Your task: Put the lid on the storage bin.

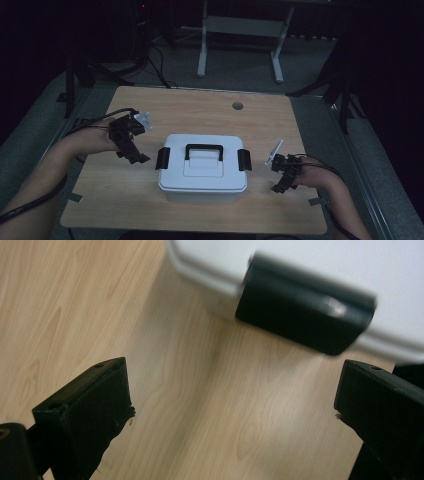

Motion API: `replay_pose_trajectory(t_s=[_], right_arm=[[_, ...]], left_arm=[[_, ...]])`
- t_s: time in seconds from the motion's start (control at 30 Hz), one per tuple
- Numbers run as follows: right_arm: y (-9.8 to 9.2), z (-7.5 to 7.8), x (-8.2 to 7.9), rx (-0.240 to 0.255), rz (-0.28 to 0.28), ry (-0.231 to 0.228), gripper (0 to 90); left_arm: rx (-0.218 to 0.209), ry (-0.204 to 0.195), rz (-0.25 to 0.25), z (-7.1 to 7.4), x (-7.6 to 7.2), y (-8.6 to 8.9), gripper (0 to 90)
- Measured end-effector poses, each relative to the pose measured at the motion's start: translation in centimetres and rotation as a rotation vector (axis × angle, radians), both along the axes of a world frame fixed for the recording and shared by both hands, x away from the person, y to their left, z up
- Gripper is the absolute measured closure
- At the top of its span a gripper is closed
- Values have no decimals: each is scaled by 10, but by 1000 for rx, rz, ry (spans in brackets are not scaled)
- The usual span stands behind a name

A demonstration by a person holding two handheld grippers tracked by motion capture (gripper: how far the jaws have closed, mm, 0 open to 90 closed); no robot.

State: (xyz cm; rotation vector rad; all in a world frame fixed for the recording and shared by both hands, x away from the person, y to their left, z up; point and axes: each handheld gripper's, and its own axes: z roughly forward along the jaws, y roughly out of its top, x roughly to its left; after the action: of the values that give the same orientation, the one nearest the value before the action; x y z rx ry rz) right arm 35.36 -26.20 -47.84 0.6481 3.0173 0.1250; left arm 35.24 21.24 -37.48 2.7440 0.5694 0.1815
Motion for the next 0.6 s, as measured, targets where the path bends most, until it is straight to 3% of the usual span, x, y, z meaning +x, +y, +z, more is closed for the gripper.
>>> replay_pose_trajectory(t_s=[0.13, 0.33, 0.4, 0.6], right_arm=[[0, 1, 0, 4, 0, -17, 153], [0, 3, 1, -2, 3, -24, 151], [-1, 3, 0, -2, 7, -28, 151], [-2, 2, 0, -3, 0, -26, 144]], left_arm=[[-22, 12, 34, -4, -6, 18, 13], [-3, 46, 68, -19, -11, 36, 13], [3, 67, 74, -25, -12, 40, 13], [2, 72, 84, -38, -14, 46, 13]])
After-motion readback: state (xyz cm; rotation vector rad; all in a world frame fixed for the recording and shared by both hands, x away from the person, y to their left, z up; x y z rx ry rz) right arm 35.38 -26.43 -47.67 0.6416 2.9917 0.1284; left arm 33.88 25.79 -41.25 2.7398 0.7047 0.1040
